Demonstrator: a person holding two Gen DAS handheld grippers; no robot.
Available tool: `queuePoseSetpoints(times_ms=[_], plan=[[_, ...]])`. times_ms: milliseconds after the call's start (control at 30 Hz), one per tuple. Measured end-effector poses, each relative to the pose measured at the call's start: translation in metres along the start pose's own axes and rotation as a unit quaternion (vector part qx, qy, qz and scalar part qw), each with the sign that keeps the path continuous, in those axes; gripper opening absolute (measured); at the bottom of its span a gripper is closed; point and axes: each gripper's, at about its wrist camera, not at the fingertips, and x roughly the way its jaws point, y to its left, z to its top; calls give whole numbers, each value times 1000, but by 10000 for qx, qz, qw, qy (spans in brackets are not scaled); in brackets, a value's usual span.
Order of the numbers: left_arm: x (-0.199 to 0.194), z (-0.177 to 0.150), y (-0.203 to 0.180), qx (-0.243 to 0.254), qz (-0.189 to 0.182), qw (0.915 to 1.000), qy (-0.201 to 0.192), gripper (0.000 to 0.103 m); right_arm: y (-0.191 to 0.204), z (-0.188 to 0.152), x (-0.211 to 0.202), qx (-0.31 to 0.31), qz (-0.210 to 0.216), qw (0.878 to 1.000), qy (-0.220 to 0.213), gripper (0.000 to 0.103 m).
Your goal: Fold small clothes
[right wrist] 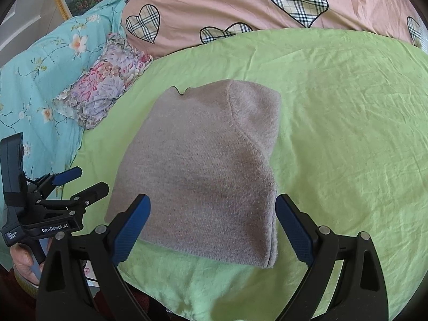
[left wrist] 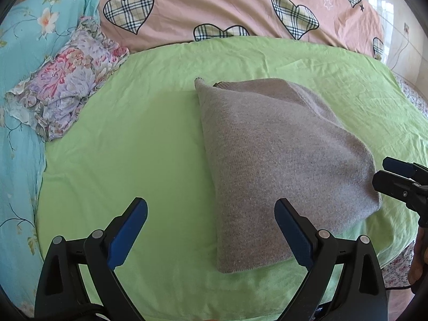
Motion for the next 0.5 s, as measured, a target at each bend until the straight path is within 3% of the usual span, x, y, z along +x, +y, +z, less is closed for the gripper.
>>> queuePoseSetpoints(times_ms=[500], plan=[[4, 2, 0, -44, 16, 10000, 9, 97, 5, 3, 7, -119, -28, 9999, 83, 95]])
